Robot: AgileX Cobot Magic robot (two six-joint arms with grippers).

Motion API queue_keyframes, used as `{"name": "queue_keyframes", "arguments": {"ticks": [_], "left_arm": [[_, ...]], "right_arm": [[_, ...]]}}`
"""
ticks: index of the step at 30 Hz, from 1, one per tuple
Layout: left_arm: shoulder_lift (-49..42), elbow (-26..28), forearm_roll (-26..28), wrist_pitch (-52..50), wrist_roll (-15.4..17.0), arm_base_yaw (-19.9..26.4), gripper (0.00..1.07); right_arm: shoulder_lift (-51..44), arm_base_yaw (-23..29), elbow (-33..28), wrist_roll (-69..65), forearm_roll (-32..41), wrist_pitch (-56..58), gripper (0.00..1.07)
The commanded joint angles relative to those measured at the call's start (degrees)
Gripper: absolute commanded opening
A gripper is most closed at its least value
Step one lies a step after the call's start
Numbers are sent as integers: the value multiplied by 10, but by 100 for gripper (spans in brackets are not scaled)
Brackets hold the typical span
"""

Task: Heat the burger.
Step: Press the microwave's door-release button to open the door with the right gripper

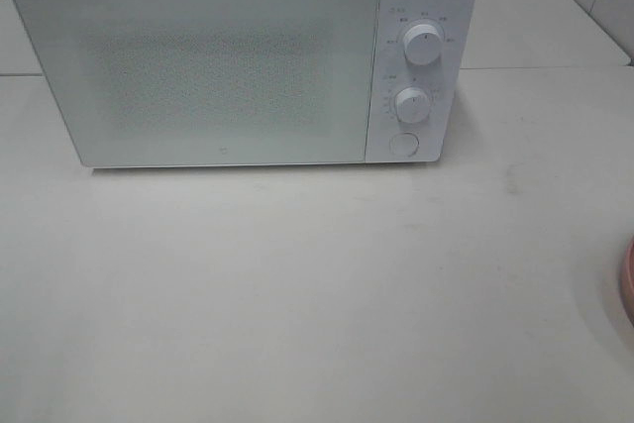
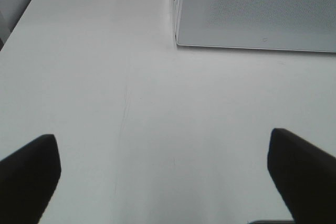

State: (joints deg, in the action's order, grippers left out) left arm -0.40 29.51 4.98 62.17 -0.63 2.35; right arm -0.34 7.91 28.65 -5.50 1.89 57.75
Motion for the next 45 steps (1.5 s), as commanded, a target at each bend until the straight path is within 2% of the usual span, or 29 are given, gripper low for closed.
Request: {"name": "queue_keyframes", "arguments": {"ticks": [1, 14, 20, 45], "left_arm": [[-11, 0, 4, -9, -1, 2, 100], [-11, 0, 4, -9, -1, 2, 100], [-11, 0, 4, -9, -1, 2, 100], [-11, 0, 4, -9, -1, 2, 100]], "right_arm": [[-14, -1, -2, 3, -2, -9, 75], [-14, -1, -2, 3, -2, -9, 75], [3, -1, 23, 1, -2, -13, 75], [264, -1, 36, 3, -2, -184, 75]]}}
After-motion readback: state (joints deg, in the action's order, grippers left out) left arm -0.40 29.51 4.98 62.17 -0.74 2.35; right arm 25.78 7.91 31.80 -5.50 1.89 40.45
